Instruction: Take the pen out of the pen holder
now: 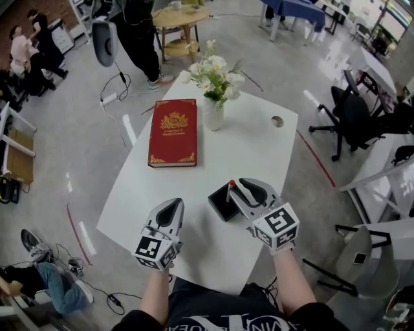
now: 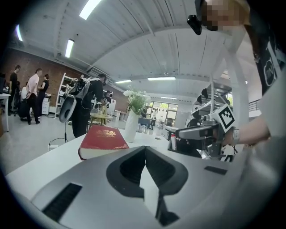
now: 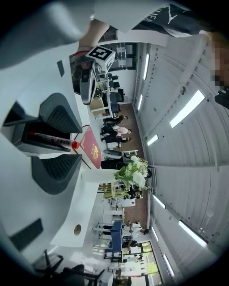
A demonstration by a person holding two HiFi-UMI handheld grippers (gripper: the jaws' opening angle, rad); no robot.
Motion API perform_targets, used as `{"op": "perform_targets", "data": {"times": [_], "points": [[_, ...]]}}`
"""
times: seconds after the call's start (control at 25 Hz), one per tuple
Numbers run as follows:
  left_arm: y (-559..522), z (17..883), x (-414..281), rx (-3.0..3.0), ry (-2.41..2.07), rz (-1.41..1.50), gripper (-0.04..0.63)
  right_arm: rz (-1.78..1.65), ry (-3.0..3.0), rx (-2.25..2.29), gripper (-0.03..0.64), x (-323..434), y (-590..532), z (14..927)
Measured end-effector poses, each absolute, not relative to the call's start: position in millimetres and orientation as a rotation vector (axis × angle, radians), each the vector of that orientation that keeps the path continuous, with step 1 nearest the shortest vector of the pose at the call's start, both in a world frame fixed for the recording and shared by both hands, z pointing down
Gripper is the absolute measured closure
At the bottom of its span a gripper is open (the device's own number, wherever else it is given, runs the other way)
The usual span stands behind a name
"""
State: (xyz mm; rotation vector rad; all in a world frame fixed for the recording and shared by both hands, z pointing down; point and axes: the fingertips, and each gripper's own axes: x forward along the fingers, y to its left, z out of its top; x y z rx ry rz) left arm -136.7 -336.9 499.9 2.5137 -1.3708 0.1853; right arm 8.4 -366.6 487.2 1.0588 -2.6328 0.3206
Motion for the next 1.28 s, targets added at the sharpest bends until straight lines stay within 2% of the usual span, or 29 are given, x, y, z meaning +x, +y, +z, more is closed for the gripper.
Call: {"op": "perform_targets", "data": {"times": [0.44,0.68,1.28], "points": [[-339,521,-140,2.470,-1.340,0.199,0.591,0.269,-2.550,0.978,0.459,-4,-377,507],[-338,525,-146,2.451,-1.352,0.200,0.591,0.231,-2.533,0.976,0.522,-5,-375,507],[-330,514,-142,2.454,-1.369,0.166,0.591,0.262,-2.641,1.045,0.540,1,-362,479]]}}
